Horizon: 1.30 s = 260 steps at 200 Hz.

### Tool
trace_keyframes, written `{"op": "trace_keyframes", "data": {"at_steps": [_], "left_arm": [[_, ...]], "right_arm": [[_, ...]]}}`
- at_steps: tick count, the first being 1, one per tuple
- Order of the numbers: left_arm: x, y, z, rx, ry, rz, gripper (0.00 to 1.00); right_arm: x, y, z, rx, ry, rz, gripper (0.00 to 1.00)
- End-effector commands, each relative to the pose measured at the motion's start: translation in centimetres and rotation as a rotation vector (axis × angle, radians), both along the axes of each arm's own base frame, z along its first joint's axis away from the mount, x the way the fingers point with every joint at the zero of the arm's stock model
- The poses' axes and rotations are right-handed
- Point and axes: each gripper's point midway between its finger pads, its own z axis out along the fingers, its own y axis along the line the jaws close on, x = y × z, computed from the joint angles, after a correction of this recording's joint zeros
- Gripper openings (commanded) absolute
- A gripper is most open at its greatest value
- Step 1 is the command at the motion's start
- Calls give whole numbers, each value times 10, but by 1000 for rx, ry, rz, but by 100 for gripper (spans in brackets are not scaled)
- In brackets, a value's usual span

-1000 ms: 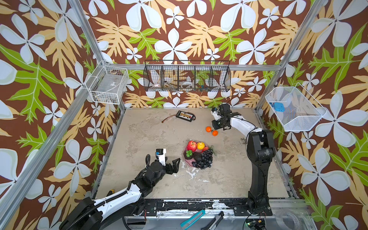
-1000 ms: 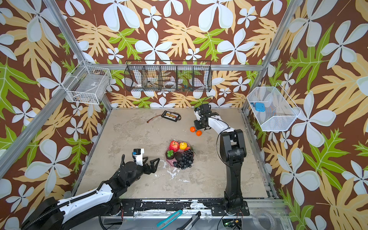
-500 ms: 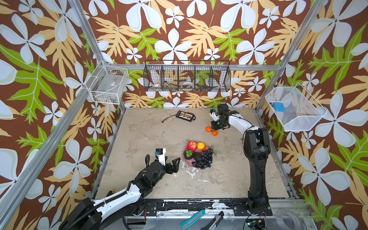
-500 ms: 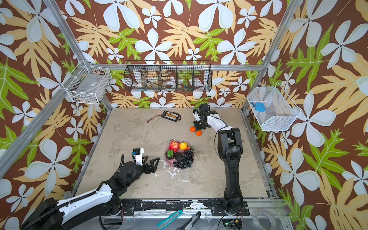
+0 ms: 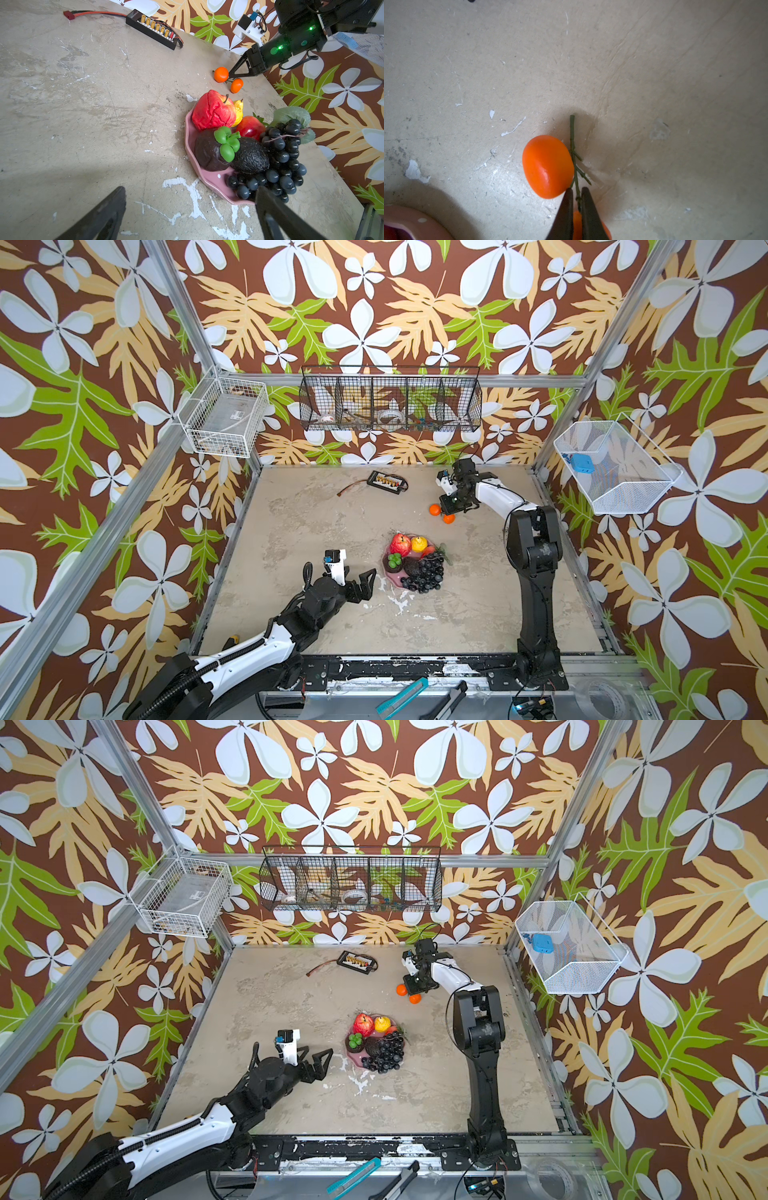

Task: Arrange fruit in a fruit bowl
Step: Pick up the fruits from the top-center of the table, then place the fruits in the fruit bowl.

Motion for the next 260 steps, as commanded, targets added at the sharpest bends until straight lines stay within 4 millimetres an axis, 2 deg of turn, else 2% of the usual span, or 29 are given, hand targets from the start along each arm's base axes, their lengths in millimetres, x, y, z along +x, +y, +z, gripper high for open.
{"op": "trace_keyframes", "data": {"at_steps": [1, 34, 65, 110, 157, 216, 242, 260], "left_arm": [[3, 0, 8, -11, -28, 9, 98], [3, 0, 8, -12, -28, 6, 98], [3, 0, 8, -13, -29, 7, 98], [3, -1, 9, -11, -29, 6, 99], [3, -1, 9, -11, -27, 6, 100], [4, 0, 11, -7, -29, 11, 100], [3, 2, 12, -8, -34, 15, 100], [3, 3, 14, -11, -40, 19, 100]], "right_arm": [[-4, 0, -2, -1, 17, 7, 7], [-6, 0, 2, 3, 12, 0, 0], [-6, 0, 14, 12, -11, -9, 0], [-8, -3, 49, 33, -91, -54, 0], [-21, 1, 83, 44, -161, -81, 0], [-62, 45, 146, 75, -277, -5, 0], [-87, 69, 159, 75, -306, 59, 0], [-106, 87, 160, 77, -304, 112, 0]]}}
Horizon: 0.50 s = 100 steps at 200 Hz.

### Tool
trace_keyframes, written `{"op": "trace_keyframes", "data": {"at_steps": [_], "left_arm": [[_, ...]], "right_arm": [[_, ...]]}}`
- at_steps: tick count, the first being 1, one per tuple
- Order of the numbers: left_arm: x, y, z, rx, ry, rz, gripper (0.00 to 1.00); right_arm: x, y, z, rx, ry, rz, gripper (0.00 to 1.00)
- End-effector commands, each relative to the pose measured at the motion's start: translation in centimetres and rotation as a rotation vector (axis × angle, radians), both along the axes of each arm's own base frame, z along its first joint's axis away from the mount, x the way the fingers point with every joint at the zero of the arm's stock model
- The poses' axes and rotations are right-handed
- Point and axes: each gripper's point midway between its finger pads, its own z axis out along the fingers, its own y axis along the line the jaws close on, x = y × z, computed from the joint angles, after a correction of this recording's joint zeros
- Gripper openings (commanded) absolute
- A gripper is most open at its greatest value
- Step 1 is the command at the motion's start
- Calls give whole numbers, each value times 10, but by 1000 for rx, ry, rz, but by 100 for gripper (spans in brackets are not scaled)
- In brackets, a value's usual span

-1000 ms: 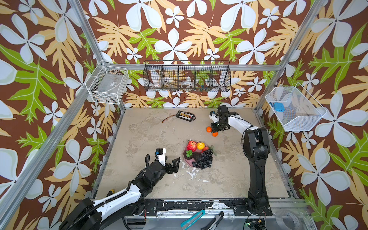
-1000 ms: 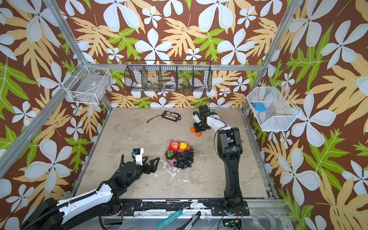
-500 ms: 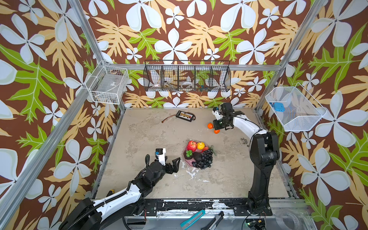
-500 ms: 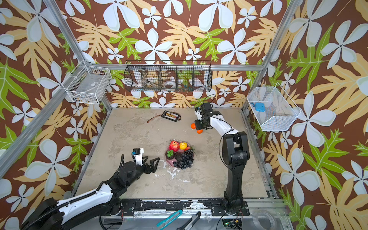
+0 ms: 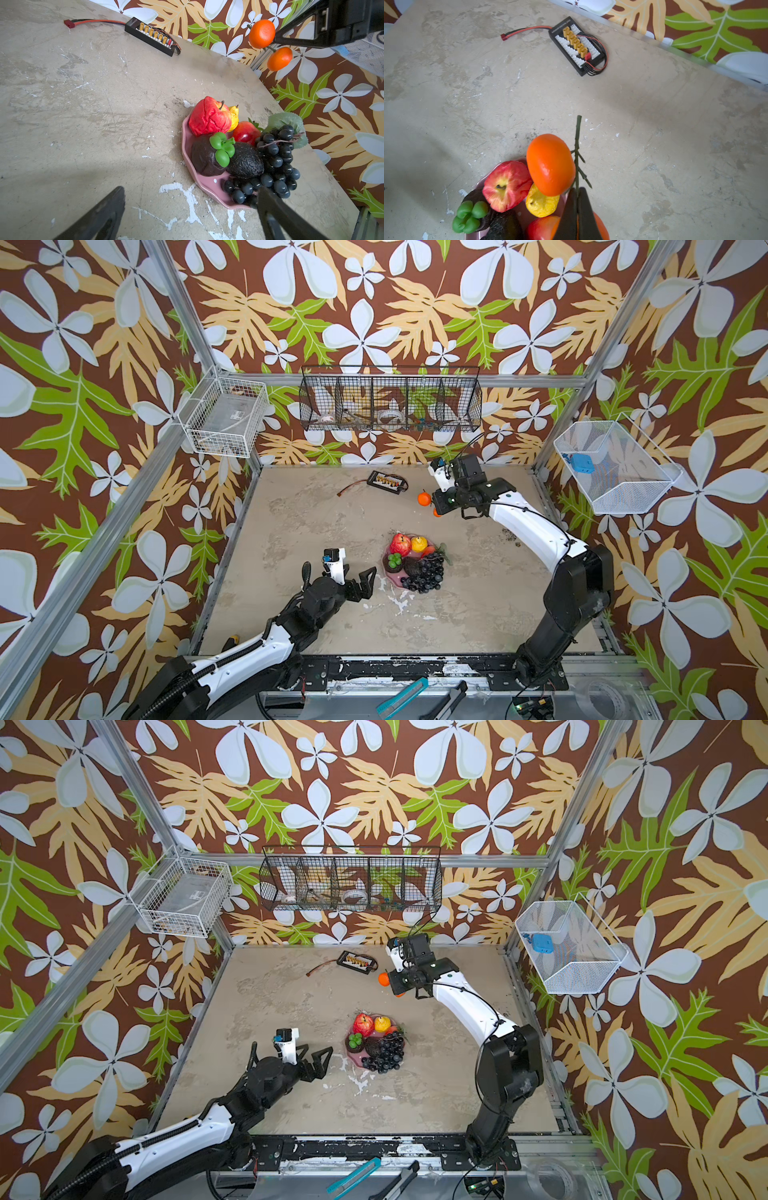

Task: Arrange fruit in a fruit bowl
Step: Place the fruits in the fruit bowl.

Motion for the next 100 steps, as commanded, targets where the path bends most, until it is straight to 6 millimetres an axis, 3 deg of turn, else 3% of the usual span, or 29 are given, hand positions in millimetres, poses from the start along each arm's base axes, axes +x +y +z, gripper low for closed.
{"op": "trace_keyframes", "data": {"at_steps": [1, 61, 100], "left_arm": [[2, 3, 4, 6, -16, 15, 100], [2, 8, 6, 0, -27, 39, 100], [2, 11, 6, -1, -29, 53, 100]], "right_arm": [[-16, 13, 3, -14, -10, 29, 0], [-58, 53, -10, -126, -60, 133, 0], [-77, 61, -26, -275, -158, 166, 0]]}}
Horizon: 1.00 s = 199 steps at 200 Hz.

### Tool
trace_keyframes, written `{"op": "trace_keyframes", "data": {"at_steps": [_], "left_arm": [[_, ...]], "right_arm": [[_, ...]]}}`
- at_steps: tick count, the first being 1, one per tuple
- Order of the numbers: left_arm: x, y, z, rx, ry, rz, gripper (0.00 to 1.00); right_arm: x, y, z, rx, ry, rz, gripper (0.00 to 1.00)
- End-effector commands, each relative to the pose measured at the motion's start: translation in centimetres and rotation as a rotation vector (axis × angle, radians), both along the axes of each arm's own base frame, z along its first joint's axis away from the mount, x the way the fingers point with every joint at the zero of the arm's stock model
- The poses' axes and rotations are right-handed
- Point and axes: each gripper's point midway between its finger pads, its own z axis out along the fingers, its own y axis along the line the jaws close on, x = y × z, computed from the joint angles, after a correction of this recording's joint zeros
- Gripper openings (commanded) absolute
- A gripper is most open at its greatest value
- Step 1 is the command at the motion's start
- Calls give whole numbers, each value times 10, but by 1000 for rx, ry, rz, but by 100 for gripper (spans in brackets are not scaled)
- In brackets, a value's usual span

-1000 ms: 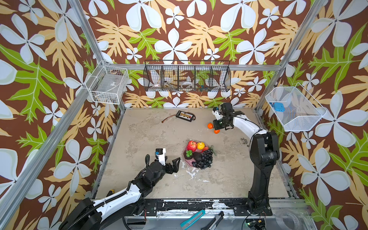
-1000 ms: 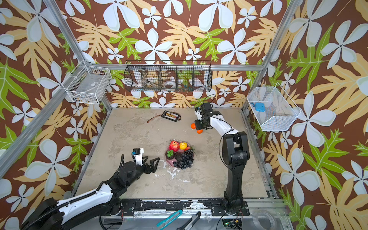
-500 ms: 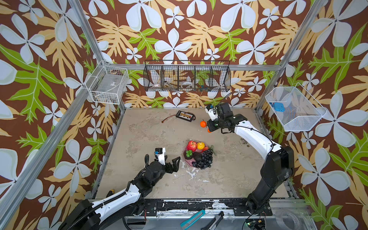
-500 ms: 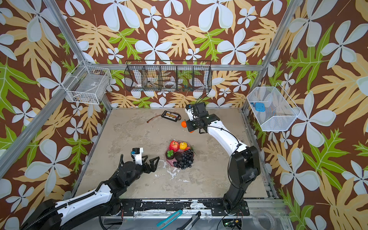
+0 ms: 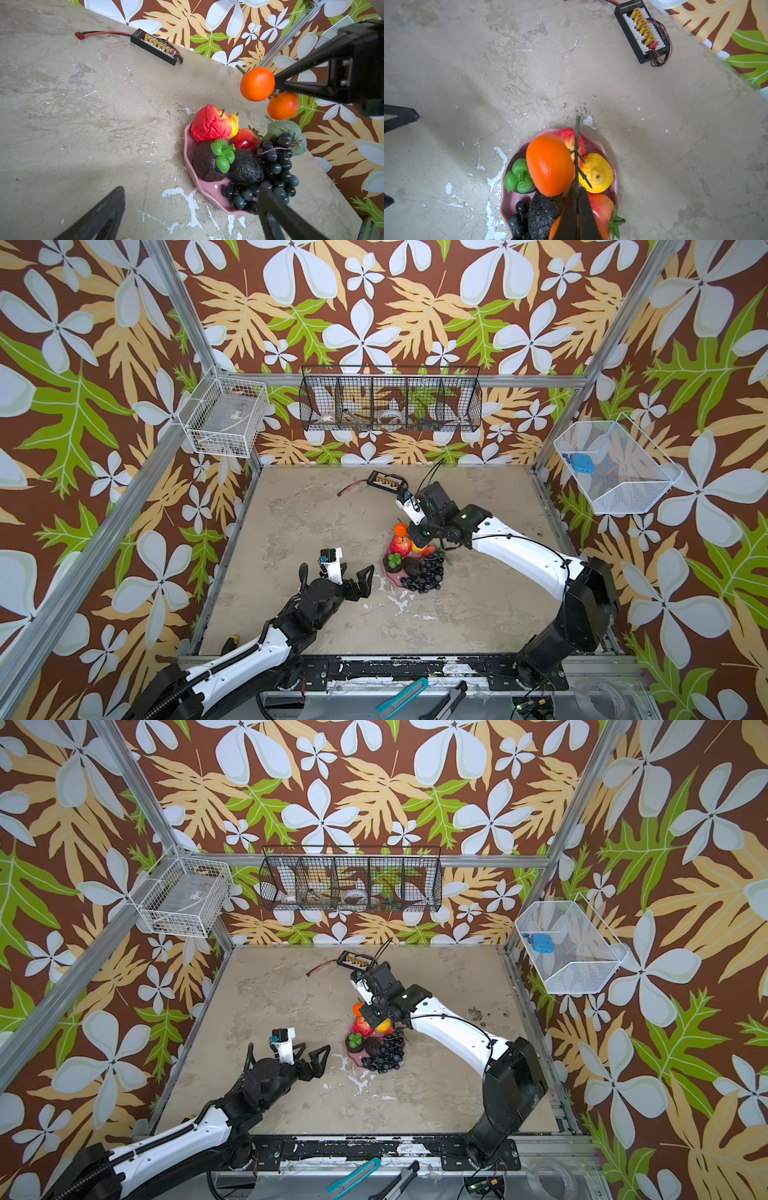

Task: Arrange fruit in a fruit bowl
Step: Place the fruits in the fruit bowl.

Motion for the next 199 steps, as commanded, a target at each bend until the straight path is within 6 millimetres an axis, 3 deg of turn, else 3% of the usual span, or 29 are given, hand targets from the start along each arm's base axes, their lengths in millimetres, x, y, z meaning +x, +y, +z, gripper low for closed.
{"op": "trace_keyframes", "data": {"at_steps": [1, 69, 199], "left_arm": [[2, 4, 0, 7, -6, 22, 100], [1, 5, 1, 5, -10, 27, 100], [1, 6, 1, 7, -11, 29, 100]], "right_arm": [[6, -6, 3, -89, -120, -22, 0], [-16, -3, -14, -136, -156, -16, 0], [-21, 22, -52, -129, -94, -54, 0]]}}
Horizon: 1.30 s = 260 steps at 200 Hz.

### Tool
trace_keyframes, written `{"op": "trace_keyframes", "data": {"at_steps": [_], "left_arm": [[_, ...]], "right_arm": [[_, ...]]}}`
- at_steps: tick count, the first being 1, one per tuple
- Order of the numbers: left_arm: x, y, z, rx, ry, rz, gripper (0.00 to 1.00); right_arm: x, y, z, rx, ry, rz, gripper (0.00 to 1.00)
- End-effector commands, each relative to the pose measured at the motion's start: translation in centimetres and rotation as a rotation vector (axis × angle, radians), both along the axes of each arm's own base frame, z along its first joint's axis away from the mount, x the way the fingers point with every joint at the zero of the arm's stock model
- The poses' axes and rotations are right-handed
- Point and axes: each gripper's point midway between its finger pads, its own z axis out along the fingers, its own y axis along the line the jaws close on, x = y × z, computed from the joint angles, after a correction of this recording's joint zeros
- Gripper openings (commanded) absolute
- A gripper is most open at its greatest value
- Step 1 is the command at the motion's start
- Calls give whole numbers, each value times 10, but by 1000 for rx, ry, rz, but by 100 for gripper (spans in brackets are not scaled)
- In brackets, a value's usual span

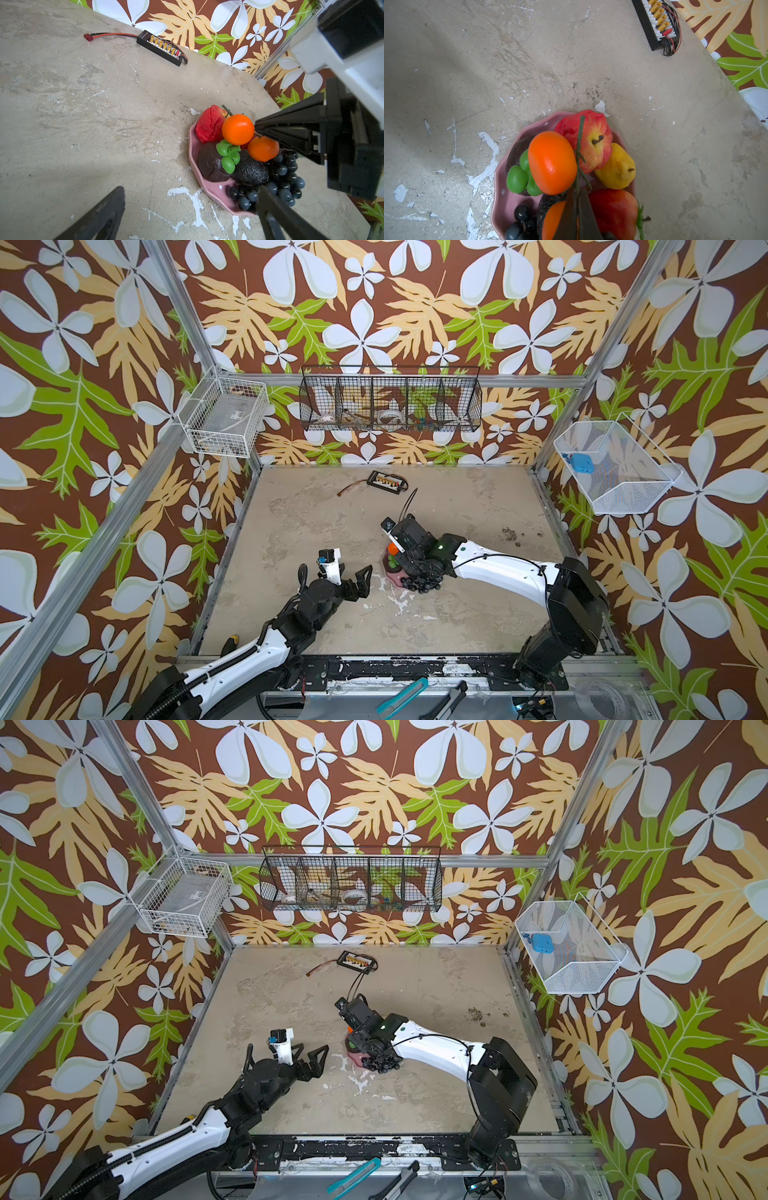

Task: Arrange fruit in a fruit bowl
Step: Place the fruits in the fruit bowl.

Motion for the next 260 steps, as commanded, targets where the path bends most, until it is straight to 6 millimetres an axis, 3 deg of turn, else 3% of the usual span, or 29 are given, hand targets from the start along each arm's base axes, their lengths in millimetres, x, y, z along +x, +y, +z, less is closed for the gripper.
{"op": "trace_keyframes", "data": {"at_steps": [1, 78, 145, 224, 260], "left_arm": [[1, 1, 3, 0, -12, 9, 100], [1, 2, 4, -3, -15, 9, 100], [1, 2, 4, -2, -15, 10, 100], [1, 2, 3, -1, -15, 11, 100], [1, 2, 4, 0, -15, 13, 100]], "right_arm": [[5, 3, -2, 13, -8, -32, 0], [10, 4, -13, -8, 10, -70, 0], [3, 2, -2, 17, 16, -57, 1], [2, 0, -7, 8, 28, -61, 17], [1, 1, 10, 40, 12, -56, 21]]}}
